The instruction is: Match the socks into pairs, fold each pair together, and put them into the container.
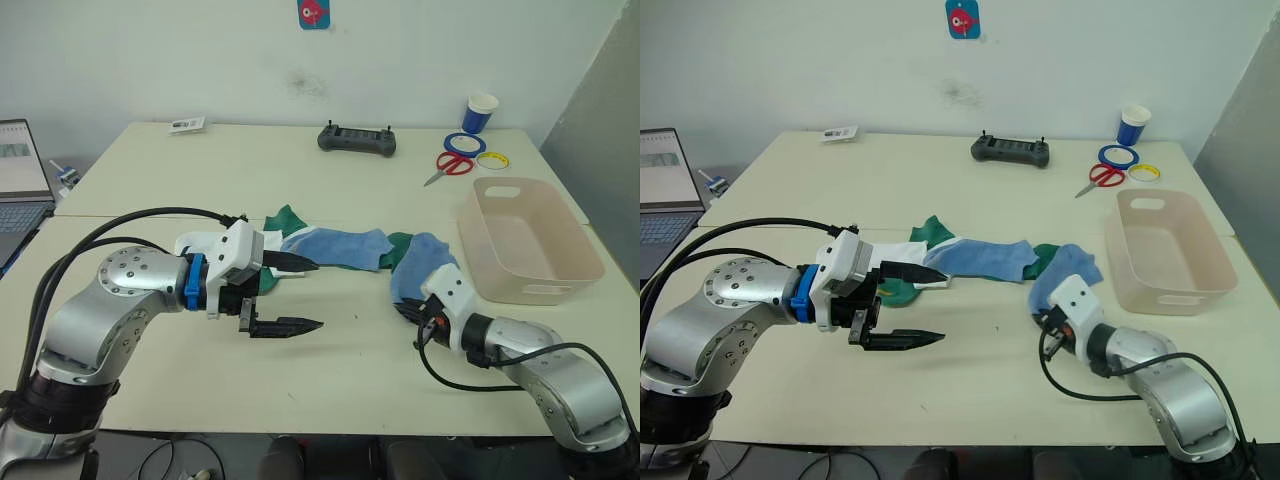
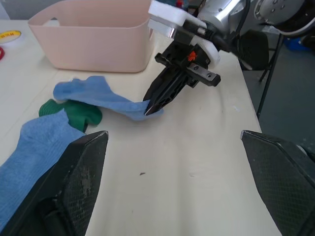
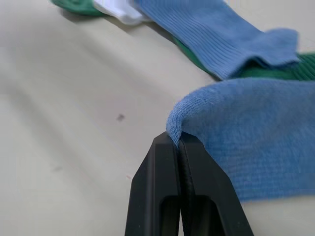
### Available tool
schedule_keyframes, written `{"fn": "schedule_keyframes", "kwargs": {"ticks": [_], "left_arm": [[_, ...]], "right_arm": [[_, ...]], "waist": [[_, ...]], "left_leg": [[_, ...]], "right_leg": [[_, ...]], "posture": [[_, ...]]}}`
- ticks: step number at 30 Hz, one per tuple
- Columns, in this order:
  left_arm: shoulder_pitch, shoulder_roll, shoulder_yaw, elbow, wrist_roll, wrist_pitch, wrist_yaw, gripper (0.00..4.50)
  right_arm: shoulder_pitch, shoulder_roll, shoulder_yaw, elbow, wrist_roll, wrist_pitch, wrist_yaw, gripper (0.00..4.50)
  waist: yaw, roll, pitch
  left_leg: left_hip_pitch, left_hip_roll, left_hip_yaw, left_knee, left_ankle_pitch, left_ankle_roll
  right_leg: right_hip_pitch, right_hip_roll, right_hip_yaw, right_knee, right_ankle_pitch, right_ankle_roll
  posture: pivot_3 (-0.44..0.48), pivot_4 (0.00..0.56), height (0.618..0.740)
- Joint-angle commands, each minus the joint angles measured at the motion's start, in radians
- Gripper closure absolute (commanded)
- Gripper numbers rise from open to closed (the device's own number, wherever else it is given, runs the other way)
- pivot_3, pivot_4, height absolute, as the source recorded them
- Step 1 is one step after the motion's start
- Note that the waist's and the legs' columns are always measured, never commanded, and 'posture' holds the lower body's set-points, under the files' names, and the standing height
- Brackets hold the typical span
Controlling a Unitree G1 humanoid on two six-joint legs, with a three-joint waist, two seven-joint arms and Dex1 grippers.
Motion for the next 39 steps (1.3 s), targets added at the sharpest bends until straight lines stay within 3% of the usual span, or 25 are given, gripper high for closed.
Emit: {"fn": "schedule_keyframes", "kwargs": {"ticks": [1,10,13,16,23,24,30,39], "left_arm": [[0.041,0.043,0.035,-0.017,-0.010,0.002,-0.027,0.00],[0.188,0.140,0.115,-0.018,-0.011,-0.007,-0.066,0.00],[0.220,0.139,0.129,-0.020,-0.008,-0.012,-0.054,0.00],[0.248,0.127,0.136,-0.009,-0.001,-0.016,-0.036,0.00],[0.335,0.072,0.150,0.042,-0.001,0.021,0.046,0.00],[0.352,0.058,0.160,0.045,-0.017,0.049,0.071,0.00],[0.375,-0.071,0.143,0.005,-0.075,0.193,0.267,0.00],[0.266,-0.275,-0.009,0.034,0.021,0.320,0.553,0.00]], "right_arm": [[-0.081,0.034,0.085,0.026,0.038,0.021,0.032,4.49],[-0.218,0.276,0.242,0.233,0.025,0.062,-0.035,4.49],[-0.213,0.282,0.241,0.227,0.016,0.051,-0.045,3.76],[-0.207,0.268,0.233,0.195,0.020,0.062,-0.053,2.73],[-0.190,0.147,0.166,0.065,0.041,0.084,-0.030,0.16],[-0.176,0.117,0.147,0.037,0.034,0.071,-0.031,0.04],[-0.021,-0.028,0.012,-0.105,0.024,-0.033,-0.018,0.04],[0.183,-0.061,-0.164,-0.114,-0.022,-0.133,-0.083,0.04]], "waist": [[-0.004,0.000,0.000],[-0.006,0.000,0.000],[0.003,0.000,0.000],[0.003,0.000,0.000],[0.001,0.001,0.000],[0.002,0.001,0.000],[0.006,0.000,0.000],[0.004,-0.001,0.000]], "left_leg": [[0.000,0.000,0.000,0.000,0.000,0.000],[-0.001,0.001,-0.001,-0.001,0.000,0.000],[-0.001,0.001,-0.001,-0.001,0.000,0.000],[-0.002,0.000,-0.001,0.000,0.000,0.000],[-0.001,0.001,-0.001,-0.001,0.000,0.000],[-0.002,0.001,-0.001,-0.001,0.000,0.000],[-0.003,0.000,-0.001,-0.001,0.000,0.000],[0.000,0.000,-0.001,0.000,0.000,0.000]], "right_leg": [[0.000,0.000,0.000,0.000,0.000,0.000],[-0.001,0.001,-0.001,0.000,0.000,-0.001],[-0.002,0.000,-0.001,0.000,0.000,-0.001],[-0.002,-0.001,0.000,0.000,0.000,-0.001],[-0.003,0.000,-0.001,0.001,0.000,-0.001],[-0.003,0.000,-0.001,0.001,0.000,-0.001],[-0.003,-0.001,-0.001,0.000,-0.001,0.001],[0.000,-0.001,-0.001,0.000,0.000,0.002]], "posture": [[0.000,0.150,0.740],[0.000,0.150,0.740],[0.000,0.150,0.740],[0.000,0.150,0.740],[0.000,0.150,0.740],[0.000,0.150,0.740],[0.000,0.150,0.740],[0.000,0.150,0.740]]}}
